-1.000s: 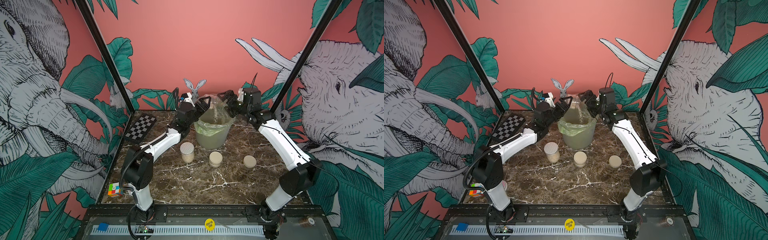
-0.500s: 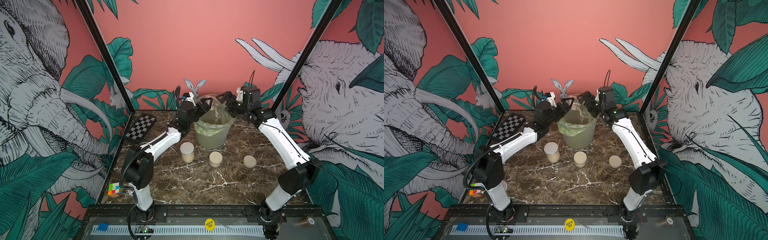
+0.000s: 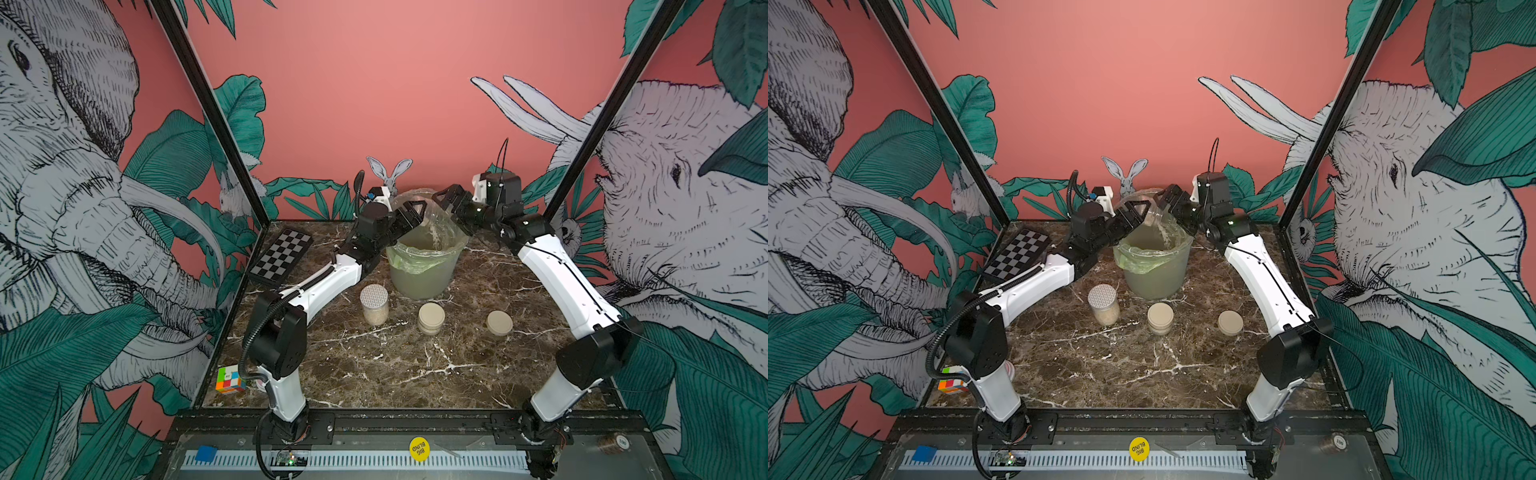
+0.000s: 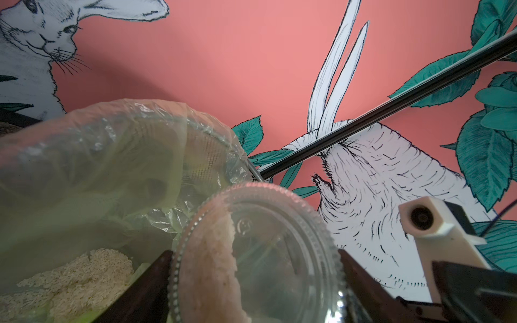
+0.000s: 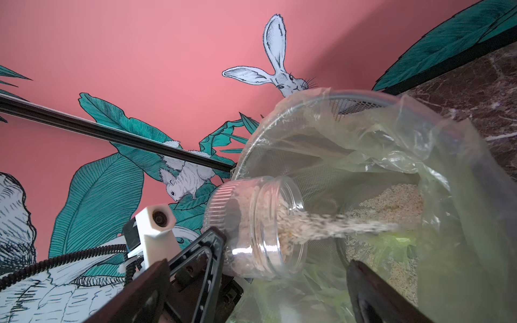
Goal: Empty moldy rice from jars
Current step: Pour the moldy rice from the jar into the trash bin.
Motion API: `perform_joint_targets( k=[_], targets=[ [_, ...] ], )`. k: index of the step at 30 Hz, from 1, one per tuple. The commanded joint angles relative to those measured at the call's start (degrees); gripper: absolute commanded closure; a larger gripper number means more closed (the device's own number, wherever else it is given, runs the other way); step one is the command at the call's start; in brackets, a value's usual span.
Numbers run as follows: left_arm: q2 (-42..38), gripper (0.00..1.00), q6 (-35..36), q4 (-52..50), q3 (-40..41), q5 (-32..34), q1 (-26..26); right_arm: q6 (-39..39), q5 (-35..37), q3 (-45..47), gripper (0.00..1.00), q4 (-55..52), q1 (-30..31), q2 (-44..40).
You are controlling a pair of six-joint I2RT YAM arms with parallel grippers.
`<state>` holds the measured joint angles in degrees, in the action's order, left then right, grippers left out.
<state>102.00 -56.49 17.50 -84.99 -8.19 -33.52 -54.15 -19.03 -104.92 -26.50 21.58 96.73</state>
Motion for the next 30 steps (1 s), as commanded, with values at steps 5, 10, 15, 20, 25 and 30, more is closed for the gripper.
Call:
perform_joint_targets(
  k=[5, 10, 15, 20, 25, 30],
  targets=[
    [-3.51, 1.0, 3.02, -0.79, -5.47, -1.83, 1.0, 3.24, -0.78, -1.69, 0.02, -0.79, -0.23, 1.38],
    [-3.54, 1.0, 4.22, -3.18, -7.02, -2.19, 1.07, 3.61, -0.1, -1.61, 0.02, -1.01, -0.32, 1.09],
    [-4.3, 1.0, 5.42, -5.51, -6.87, -2.53, 1.0, 3.46, 0.65, -1.69, 0.02, -0.35, -0.41, 0.92],
    [-5.08, 1.0, 8.28, -9.47, -8.0, -3.26, 1.04, 2.65, 0.67, -1.88, 0.02, 0.72, -0.6, 1.04],
    [-6.11, 1.0, 12.54, -15.26, -9.7, -3.05, 1.0, 2.89, 0.55, -2.07, 0.03, 0.59, -1.02, 1.04],
    [-5.43, 1.0, 14.81, -18.22, -11.64, -4.63, 1.0, 3.99, -0.71, -3.03, 0.04, -0.03, -1.54, 2.12]
  ],
)
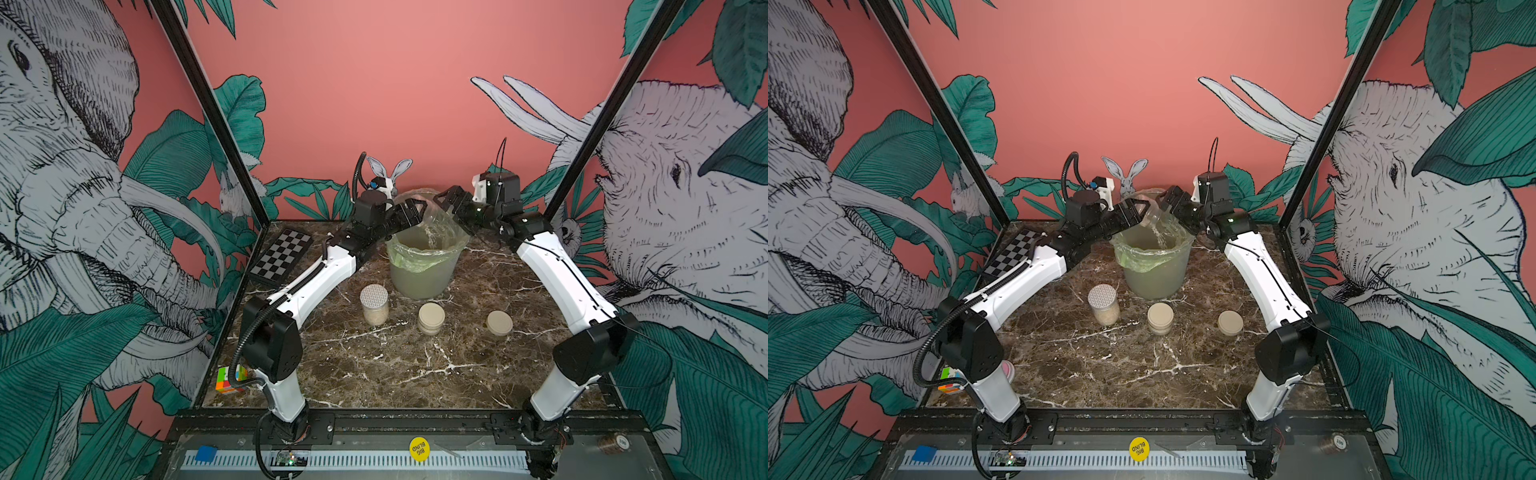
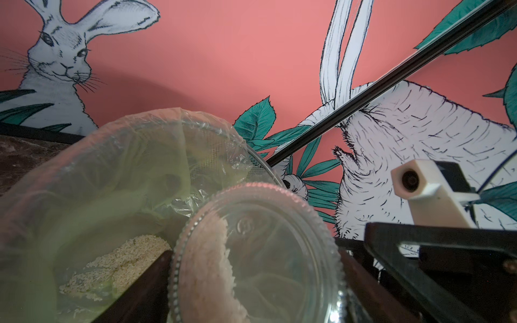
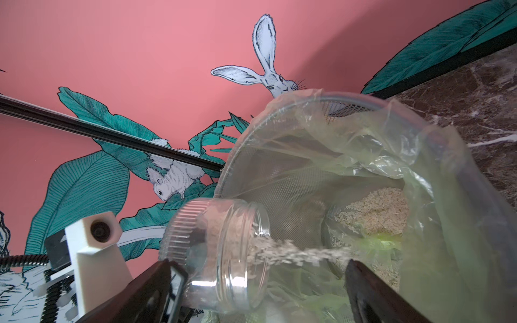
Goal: Empty moldy rice from jars
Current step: Pour the moldy rice from the jar into the trash bin.
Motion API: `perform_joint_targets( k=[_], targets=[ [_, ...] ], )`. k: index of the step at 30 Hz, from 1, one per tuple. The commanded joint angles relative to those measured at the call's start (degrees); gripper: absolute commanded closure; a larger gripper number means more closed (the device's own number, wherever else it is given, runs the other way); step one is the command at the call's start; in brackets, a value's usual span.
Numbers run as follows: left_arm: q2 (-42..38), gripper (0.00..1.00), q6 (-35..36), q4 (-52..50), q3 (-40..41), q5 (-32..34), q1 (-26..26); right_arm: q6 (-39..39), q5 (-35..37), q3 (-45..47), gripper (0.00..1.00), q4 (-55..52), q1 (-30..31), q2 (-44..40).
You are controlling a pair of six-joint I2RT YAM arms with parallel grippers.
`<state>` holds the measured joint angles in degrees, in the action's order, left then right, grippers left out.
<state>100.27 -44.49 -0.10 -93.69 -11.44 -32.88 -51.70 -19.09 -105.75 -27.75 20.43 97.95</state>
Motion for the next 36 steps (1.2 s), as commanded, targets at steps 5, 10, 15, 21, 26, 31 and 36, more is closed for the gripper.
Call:
perform_joint_targets(
  k=[5, 10, 15, 21, 26, 31, 36],
  targets=[
    [-2.92, 1.0, 6.41, -5.08, -5.91, -1.85, 0.36, 4.37, -1.35, -2.72, 0.04, 1.86, -0.56, 0.94],
    [-1.55, 1.0, 10.76, -10.74, -10.36, -2.2, 0.37, 4.68, -1.07, -2.79, 0.04, 2.09, -0.73, 1.41],
    [0.43, 1.0, 15.52, -16.68, -15.29, -2.27, 0.38, 5.29, 0.89, -3.03, 0.05, 1.31, -0.74, 1.66],
    [3.72, 1.0, 20.5, -22.95, -21.18, -2.65, 0.31, 6.16, 2.55, -4.11, 0.05, -0.45, -0.93, 2.02],
    [4.77, 1.0, 23.99, -25.68, -22.53, -1.3, 0.32, 6.2, 3.22, -3.77, 0.05, -0.17, -1.0, 1.97],
    [5.58, 1.0, 29.32, -30.22, -25.03, 1.1, -0.38, 6.0, 3.52, -3.19, 0.05, 0.5, -1.18, 1.72],
    [7.17, 1.0, 35.6, -34.73, -28.17, 4.06, -1.5, 6.09, 3.76, -2.17, 0.05, 1.48, -1.35, 1.27]
  ],
)
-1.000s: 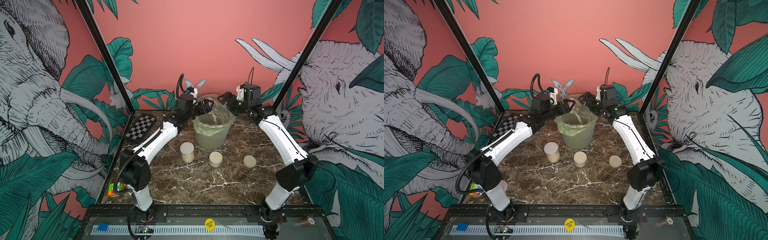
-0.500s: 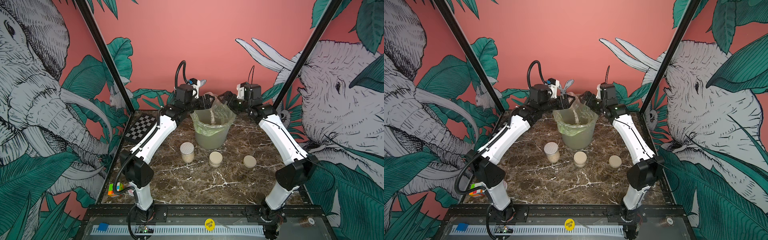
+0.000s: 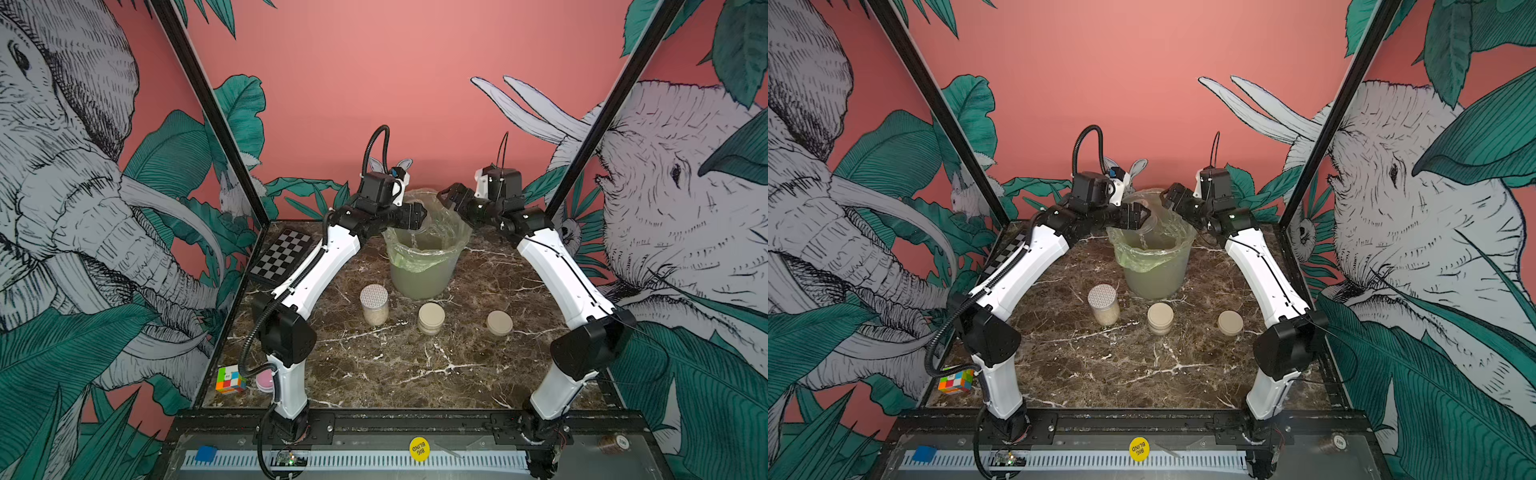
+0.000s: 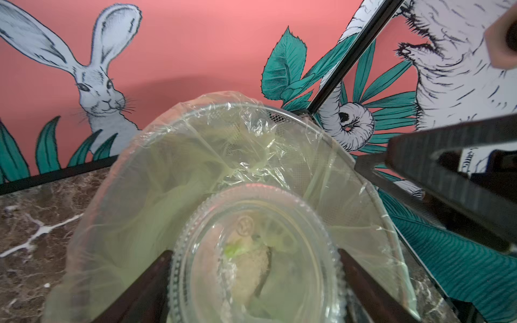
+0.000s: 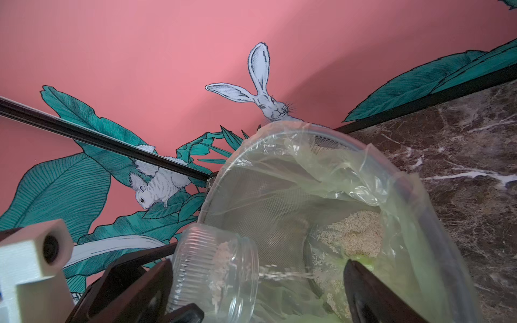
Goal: Empty moldy rice from jars
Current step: Pour the moldy rice from the jar into the trash bin.
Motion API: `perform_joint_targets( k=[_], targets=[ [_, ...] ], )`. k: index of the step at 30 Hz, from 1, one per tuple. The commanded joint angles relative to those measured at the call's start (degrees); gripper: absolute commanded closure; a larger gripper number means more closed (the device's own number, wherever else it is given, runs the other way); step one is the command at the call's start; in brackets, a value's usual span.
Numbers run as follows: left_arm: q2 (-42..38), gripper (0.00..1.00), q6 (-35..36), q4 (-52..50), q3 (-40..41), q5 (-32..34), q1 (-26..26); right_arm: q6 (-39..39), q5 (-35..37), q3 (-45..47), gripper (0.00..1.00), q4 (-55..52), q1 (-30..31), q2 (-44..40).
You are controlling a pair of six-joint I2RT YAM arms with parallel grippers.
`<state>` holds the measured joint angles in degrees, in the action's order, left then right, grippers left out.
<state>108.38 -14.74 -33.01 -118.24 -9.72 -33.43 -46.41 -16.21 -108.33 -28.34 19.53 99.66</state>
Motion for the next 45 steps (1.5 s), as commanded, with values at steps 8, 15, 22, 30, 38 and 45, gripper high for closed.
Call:
perform_joint_targets(
  k=[8, 15, 22, 30, 38, 45],
  targets=[
    [3.65, 1.0, 16.05, -8.89, -12.75, 10.36, -5.17, 0.63, -1.05, 1.2, 0.05, 2.12, -0.46, 0.28],
    [4.94, 1.0, 18.83, -11.14, -14.88, 9.94, -4.6, 0.71, -0.68, 1.69, 0.06, 2.15, -0.46, -0.12],
    [4.3, 1.0, 18.38, -13.87, -15.14, 15.12, -3.86, 0.16, 0.46, 2.64, 0.05, 3.15, -0.54, -0.93],
    [3.1, 1.0, 16.87, -12.8, -13.55, 7.67, -3.59, 0.25, -2.0, 2.9, 0.06, 4.51, -0.52, 0.04],
    [5.36, 1.0, 17.46, -16.47, -18.84, 5.21, -3.23, 2.15, -3.74, 1.93, 0.06, 5.37, -0.46, 0.69],
    [2.14, 1.0, 14.98, -10.3, -12.42, 3.42, -2.78, 18.52, -0.42, -5.27, 0.05, -4.41, 0.25, 3.84]
  ],
)
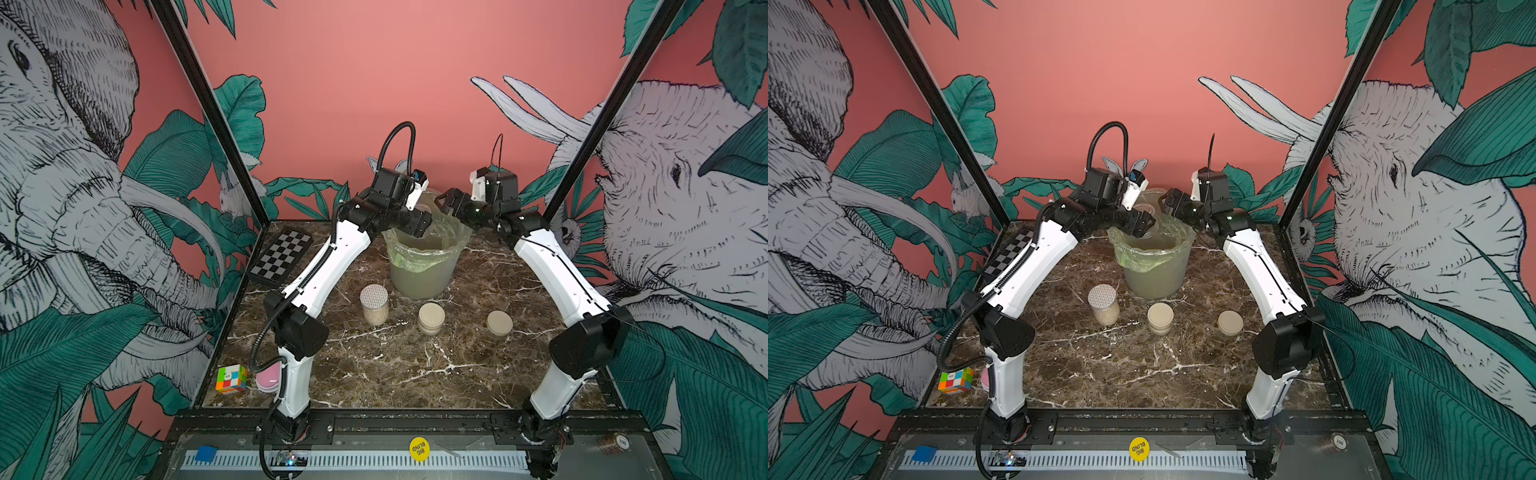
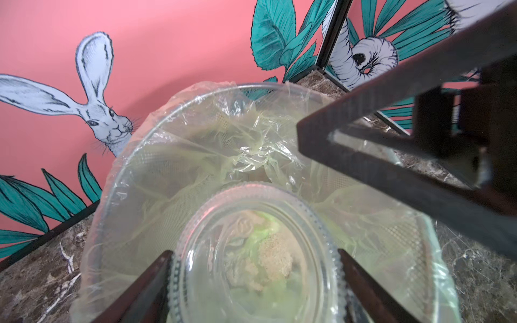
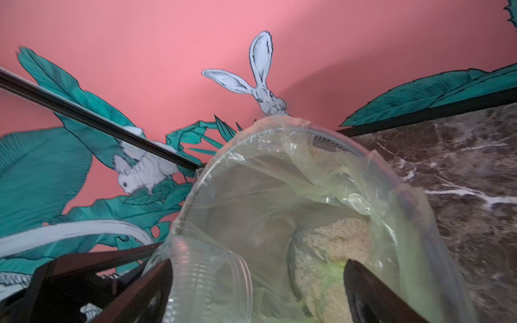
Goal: Empty moldy rice from jars
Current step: Pour the moldy rice from the jar into the trash bin.
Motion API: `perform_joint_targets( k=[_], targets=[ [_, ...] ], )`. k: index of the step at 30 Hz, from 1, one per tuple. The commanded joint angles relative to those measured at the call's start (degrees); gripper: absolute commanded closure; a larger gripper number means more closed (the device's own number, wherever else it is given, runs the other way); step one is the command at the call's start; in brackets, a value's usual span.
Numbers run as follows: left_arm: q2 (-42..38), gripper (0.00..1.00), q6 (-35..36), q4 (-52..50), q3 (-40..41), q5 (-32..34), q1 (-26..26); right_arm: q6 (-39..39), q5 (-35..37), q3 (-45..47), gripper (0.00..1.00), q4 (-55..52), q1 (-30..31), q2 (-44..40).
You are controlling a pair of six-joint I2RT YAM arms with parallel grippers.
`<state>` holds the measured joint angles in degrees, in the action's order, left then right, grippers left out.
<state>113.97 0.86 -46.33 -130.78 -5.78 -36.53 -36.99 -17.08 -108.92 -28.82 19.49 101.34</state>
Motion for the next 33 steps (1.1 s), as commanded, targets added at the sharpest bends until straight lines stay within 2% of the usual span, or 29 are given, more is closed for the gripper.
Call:
perform_joint_targets(
  k=[1, 4, 8, 10, 11, 14, 18, 22, 24, 25, 28, 31, 33],
  targets=[
    [-3.49, 1.0, -0.35, 2.88, 0.26, -0.38, 0.32, 11.42, -0.22, -6.33, 0.07, -5.32, 0.69, 2.96],
    [-4.0, 1.0, 0.19, 2.73, 0.77, 0.17, 0.35, 18.84, 4.8, -7.44, 0.05, -6.7, 3.12, 2.8],
    [-5.94, 1.0, 0.13, 3.7, 2.75, 1.05, 0.32, 21.45, 4.24, -8.6, 0.05, -7.21, 3.23, 4.2],
    [-6.95, 1.0, 1.03, 2.68, 3.41, 3.61, 0.43, 24.33, 0.13, -8.73, 0.07, -6.94, 3.65, 4.25],
    [-7.48, 1.0, 1.05, 2.56, 4.0, 4.57, 0.51, 24.33, 1.18, -7.55, 0.07, -5.74, 3.94, 3.42],
    [-8.89, 1.0, 0.42, 5.36, 7.67, 1.97, 0.5, 22.56, 3.64, -4.69, 0.05, -1.84, 3.74, 2.17],
    [-7.46, 1.0, 0.17, 4.06, 5.31, 4.23, 0.51, 19.74, 2.07, 0.85, 0.05, 5.93, 3.29, -1.03],
    [-6.2, 1.0, -0.14, 2.38, 2.75, 2.4, 0.06, 15.94, 2.88, 7.34, 0.04, 13.57, 1.99, -5.08],
    [-6.25, 1.0, 0.4, 2.86, 3.35, 5.46, 0.06, 14.47, 2.28, 8.77, 0.03, 15.25, 1.11, -5.92],
    [-5.31, 1.0, 0.68, 0.27, 0.29, 4.98, -0.01, 13.96, 1.84, 9.03, 0.03, 15.62, 0.83, -6.16],
    [-5.47, 1.0, 0.43, 3.12, 1.78, 3.82, 0.1, 13.6, 1.15, 8.66, 0.04, 14.75, 0.55, -6.42],
    [-3.17, 1.0, -0.74, 0.56, -1.63, 2.24, 0.14, 12.87, 0.3, 9.21, 0.03, 15.26, 0.47, -7.4],
    [-4.28, 1.0, -2.38, 3.28, -0.37, -3.03, 0.13, 12.57, 0.11, 10.08, 0.03, 15.98, 0.47, -8.31]
  ],
)
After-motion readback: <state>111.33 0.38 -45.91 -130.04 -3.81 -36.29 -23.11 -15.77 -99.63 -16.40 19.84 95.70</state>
